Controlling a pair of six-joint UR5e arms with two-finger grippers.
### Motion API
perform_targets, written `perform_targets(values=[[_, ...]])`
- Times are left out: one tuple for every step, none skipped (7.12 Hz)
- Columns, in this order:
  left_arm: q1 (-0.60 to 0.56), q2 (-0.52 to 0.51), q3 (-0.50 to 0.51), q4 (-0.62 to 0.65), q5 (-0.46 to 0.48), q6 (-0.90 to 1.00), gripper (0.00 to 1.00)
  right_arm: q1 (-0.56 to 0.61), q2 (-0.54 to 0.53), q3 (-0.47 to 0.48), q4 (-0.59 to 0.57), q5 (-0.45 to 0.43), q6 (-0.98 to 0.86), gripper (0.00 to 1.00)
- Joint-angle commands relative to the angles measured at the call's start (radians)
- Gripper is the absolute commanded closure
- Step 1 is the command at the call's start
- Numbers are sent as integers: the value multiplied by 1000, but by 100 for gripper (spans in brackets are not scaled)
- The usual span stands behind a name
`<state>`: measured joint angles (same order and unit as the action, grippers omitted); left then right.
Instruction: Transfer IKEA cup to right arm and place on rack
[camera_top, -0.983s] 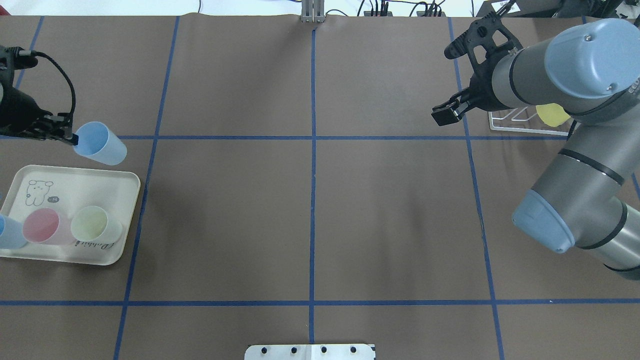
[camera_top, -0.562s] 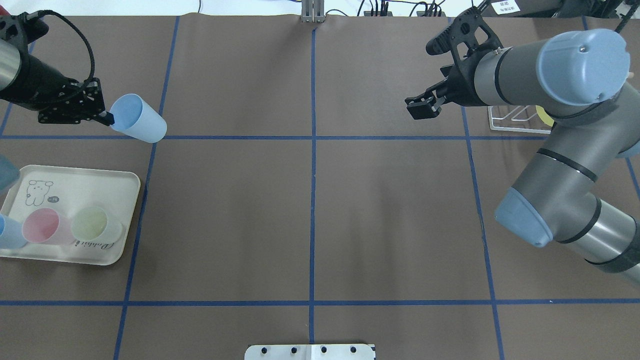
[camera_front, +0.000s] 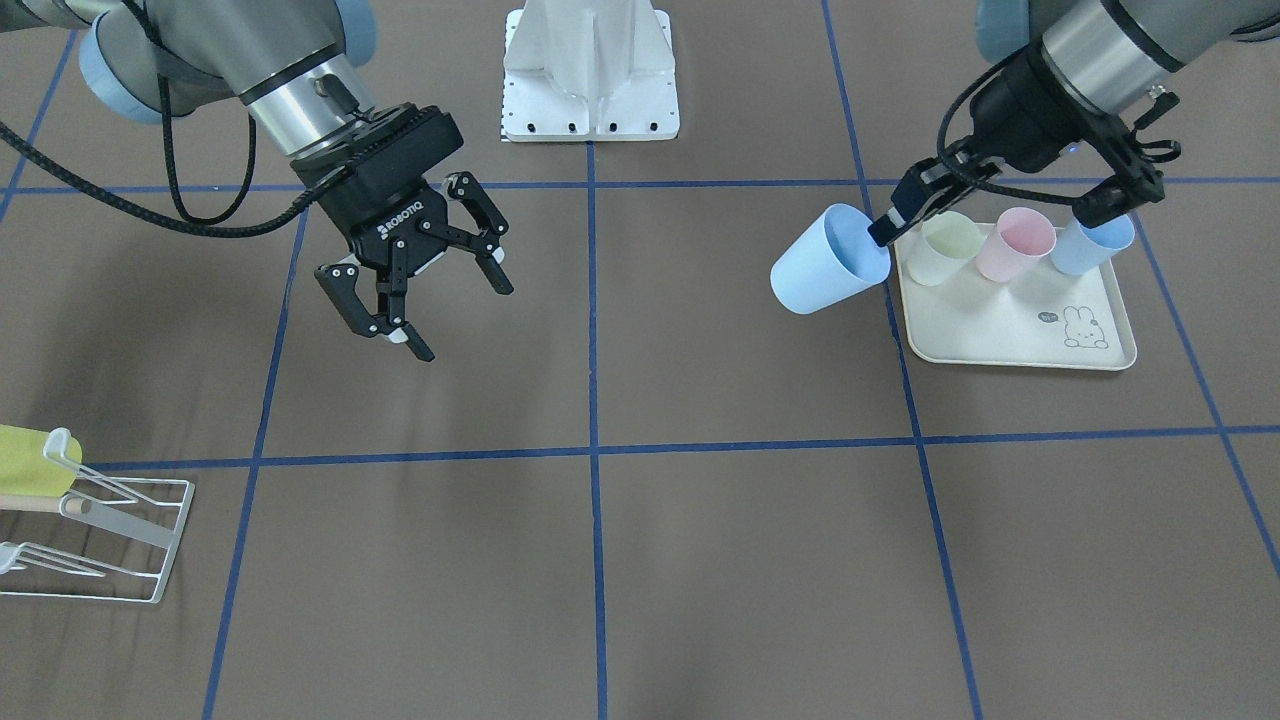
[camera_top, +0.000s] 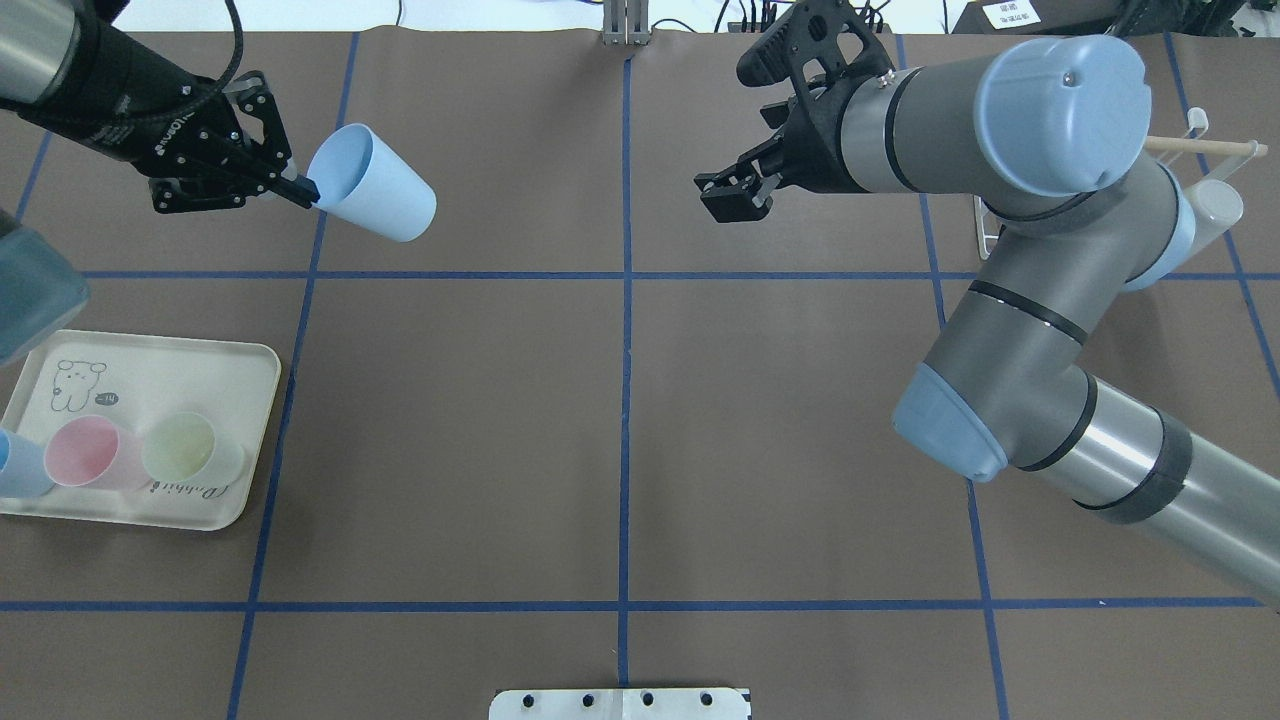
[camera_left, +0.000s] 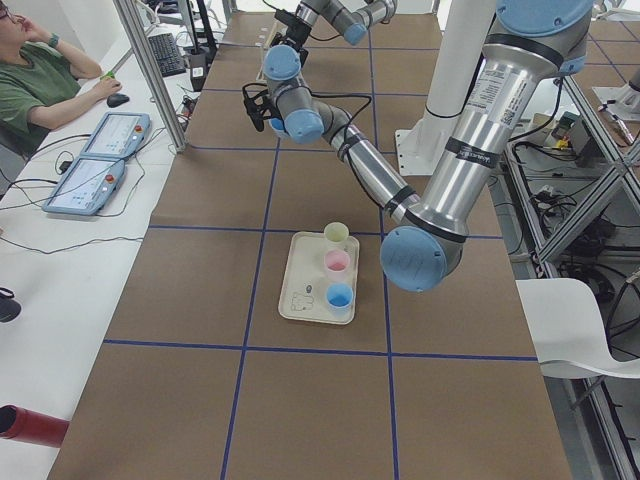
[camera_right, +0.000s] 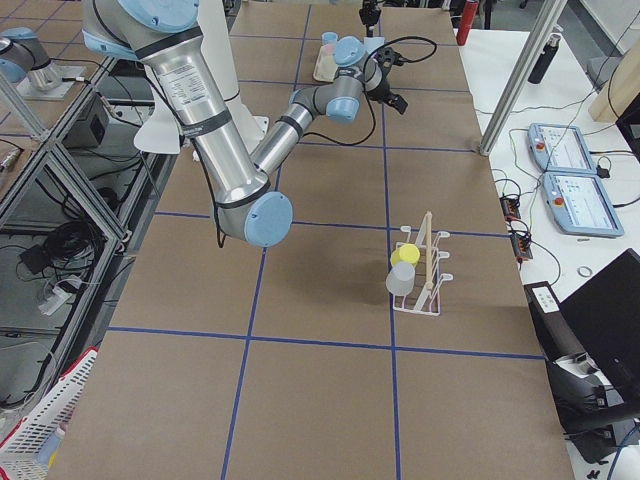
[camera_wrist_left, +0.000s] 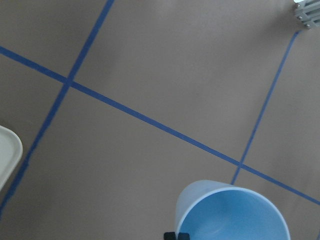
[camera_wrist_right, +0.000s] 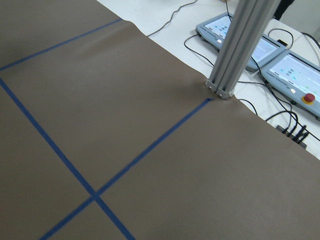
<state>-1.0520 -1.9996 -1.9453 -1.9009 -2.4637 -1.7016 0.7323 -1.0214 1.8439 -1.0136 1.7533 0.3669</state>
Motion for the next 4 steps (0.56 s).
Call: perform_targets(values=[[1,-65,5,-99,-11,-221,100,-69,0,-35,238,-56,-5,5],[3,-88,8,-134,-11,-298,100,-111,-3,-58,335,-116,-9,5],[3,-103,8,-144,-12,-338,100,-143,-5,-80,433,-148,-35,5],[3,-119,9,-144,-18,-369,100,-168,-11,-93,517,-170,-78,5]])
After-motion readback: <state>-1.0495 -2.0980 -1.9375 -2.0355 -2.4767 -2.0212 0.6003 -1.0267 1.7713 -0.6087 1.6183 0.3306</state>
